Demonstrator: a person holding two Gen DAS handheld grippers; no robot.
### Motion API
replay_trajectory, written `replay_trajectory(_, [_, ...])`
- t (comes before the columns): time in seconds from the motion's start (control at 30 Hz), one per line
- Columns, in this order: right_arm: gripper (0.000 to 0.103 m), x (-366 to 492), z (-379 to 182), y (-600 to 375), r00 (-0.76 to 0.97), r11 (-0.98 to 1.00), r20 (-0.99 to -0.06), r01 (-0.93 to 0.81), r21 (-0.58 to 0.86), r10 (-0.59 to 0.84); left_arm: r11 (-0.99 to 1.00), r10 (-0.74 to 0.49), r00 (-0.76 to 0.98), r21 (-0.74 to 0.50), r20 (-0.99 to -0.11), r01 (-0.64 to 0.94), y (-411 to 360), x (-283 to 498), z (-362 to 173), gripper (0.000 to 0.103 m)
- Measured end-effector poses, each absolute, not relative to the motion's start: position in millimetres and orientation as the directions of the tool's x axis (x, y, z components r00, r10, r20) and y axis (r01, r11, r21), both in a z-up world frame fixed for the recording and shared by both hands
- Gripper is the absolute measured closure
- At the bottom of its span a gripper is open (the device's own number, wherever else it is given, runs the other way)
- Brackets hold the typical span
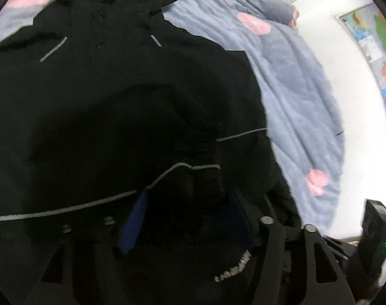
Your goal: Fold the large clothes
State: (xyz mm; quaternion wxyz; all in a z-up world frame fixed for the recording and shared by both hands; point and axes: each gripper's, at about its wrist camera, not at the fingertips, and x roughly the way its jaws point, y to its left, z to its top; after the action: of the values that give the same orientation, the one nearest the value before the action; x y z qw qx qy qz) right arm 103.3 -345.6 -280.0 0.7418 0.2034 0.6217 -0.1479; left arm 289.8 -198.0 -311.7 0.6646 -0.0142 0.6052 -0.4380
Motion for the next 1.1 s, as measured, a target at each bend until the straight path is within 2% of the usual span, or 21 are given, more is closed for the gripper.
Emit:
replay_trajectory(0.07, [0.035, 114, -275, -348, 0.211, 0.878, -0.977, 0.46, 0.13, 0.034, 0.612, -0.601, -0.162, -0.581, -0.783, 0.537, -190, 292, -309, 0.03])
replay_trajectory(0.17, [0.035, 133, -265, -351, 0.255, 0.887, -0.966, 0.437, 0.151, 0.039, 0.638, -0.584, -0.147, -0.563, -0.799, 0.525, -174, 291, -293, 0.03])
replay_trajectory(0.37, [0.034, 187, -270, -345, 0.323, 0.89, -0.94, 0.39, 0.237, 0.108, 0.678, -0.61, -0.035, -0.545, -0.791, 0.493, -109, 278, -248, 0.03])
replay_trajectory(0.5, [0.034, 217, -289, -342, 0.314, 0.88, -0.94, 0.398, 0.26, 0.135, 0.771, -0.548, 0.061, -0.476, -0.834, 0.423, -65, 283, -246, 0.029])
replay_trajectory(0.57, [0.034, 225, -298, -342, 0.312, 0.866, -0.935, 0.406, 0.292, 0.169, 0.791, -0.55, 0.077, -0.489, -0.832, 0.369, -44, 289, -248, 0.029])
replay_trajectory(0.6, [0.037, 229, -303, -342, 0.314, 0.856, -0.929, 0.406, 0.32, 0.198, 0.795, -0.558, 0.09, -0.5, -0.825, 0.344, -37, 292, -248, 0.029])
replay_trajectory(0.63, [0.06, 231, -308, -340, 0.315, 0.848, -0.922, 0.402, 0.345, 0.226, 0.8, -0.561, 0.107, -0.504, -0.821, 0.326, -29, 294, -248, 0.029])
replay_trajectory(0.67, [0.063, 233, -311, -337, 0.305, 0.848, -0.922, 0.397, 0.351, 0.239, 0.821, -0.536, 0.129, -0.479, -0.835, 0.309, -25, 295, -248, 0.029])
replay_trajectory(0.73, [0.071, 234, -304, -331, 0.321, 0.866, -0.925, 0.382, 0.322, 0.202, 0.86, -0.478, 0.169, -0.42, -0.862, 0.288, -16, 299, -245, 0.029])
replay_trajectory(0.87, [0.074, 231, -259, -322, 0.407, 0.903, -0.903, 0.322, 0.283, 0.138, 0.902, -0.385, 0.27, -0.299, -0.883, 0.31, -17, 304, -228, 0.029])
replay_trajectory(1.03, [0.075, 216, -187, -354, 0.525, 0.928, -0.848, 0.346, 0.137, -0.071, 0.903, -0.381, 0.291, -0.286, -0.877, 0.321, -21, 325, -231, 0.029])
replay_trajectory(1.1, [0.075, 211, -180, -378, 0.523, 0.917, -0.844, 0.383, 0.107, -0.12, 0.894, -0.394, 0.285, -0.292, -0.874, 0.34, -26, 337, -236, 0.029])
